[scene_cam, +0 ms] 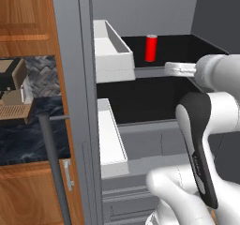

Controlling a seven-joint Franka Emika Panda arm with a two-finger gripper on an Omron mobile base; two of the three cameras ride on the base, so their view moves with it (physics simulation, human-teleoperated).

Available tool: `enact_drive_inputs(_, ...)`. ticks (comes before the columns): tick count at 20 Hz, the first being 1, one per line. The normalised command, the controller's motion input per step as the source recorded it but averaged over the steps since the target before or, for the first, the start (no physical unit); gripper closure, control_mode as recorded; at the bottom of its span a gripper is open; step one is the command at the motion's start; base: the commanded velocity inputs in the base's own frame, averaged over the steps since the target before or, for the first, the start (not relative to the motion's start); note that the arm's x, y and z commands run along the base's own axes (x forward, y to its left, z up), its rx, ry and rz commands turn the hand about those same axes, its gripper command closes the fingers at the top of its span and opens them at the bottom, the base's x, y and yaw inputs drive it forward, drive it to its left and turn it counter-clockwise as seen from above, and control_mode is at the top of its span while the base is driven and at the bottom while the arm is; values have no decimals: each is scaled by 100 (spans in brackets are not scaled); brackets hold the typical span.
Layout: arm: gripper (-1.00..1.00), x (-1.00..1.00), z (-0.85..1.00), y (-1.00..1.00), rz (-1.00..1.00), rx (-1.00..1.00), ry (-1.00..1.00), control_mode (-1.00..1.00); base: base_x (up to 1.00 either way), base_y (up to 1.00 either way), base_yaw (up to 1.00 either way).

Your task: Open the fridge, grab two sodas, and place both sodas inside the bowl with ice on the dining counter.

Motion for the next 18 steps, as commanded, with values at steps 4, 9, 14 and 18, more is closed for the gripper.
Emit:
enact_drive_inputs(4,-100,0,10,0,0,0,-9,-100,0,0,0)
enact_drive_inputs(9,-100,0,-1,1,0,-2,0,-100,0,0,0)
enact_drive_inputs(14,-100,5,16,0,-1,0,0,-100,0,0,0)
enact_drive_inputs(18,-100,10,3,10,0,-1,0,-100,0,0,0)
